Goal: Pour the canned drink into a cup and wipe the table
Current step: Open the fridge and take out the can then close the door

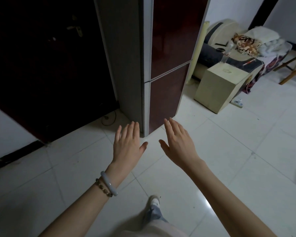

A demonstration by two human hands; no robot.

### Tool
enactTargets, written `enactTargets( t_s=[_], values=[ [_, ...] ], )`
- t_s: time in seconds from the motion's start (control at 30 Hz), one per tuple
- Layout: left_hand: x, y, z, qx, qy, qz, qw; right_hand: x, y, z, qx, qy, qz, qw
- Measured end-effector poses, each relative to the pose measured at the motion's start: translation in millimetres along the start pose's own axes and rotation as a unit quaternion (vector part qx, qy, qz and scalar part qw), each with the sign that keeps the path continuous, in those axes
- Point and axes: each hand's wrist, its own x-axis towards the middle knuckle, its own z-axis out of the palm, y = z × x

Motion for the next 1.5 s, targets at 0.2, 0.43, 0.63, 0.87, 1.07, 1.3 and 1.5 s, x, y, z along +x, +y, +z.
enactTargets(
  t_s=[0.2, 0.43, 0.63, 0.87, 1.07, 1.3, 1.5],
  values=[
    [88, 16, 13, 0.004, -0.007, -0.018, 1.0, 85, 46, 2, 0.001, -0.006, -0.023, 1.0],
    [169, 13, 23, -0.002, 0.007, -0.046, 0.999, 160, 84, 8, 0.002, -0.018, -0.041, 0.999],
    [242, -4, 40, 0.01, 0.021, -0.06, 0.998, 235, 100, 19, -0.006, -0.009, -0.04, 0.999],
    [348, -29, 56, -0.004, 0.059, -0.051, 0.997, 338, 112, 25, -0.017, -0.011, -0.055, 0.998],
    [423, -51, 56, -0.009, 0.077, -0.045, 0.996, 418, 119, 24, -0.008, -0.007, -0.057, 0.998],
    [470, -66, 53, -0.005, 0.074, -0.037, 0.997, 467, 115, 29, 0.007, 0.006, -0.053, 0.999],
    [490, -71, 53, -0.009, 0.076, -0.046, 0.996, 492, 120, 32, 0.007, 0.016, -0.064, 0.998]
  ],
)
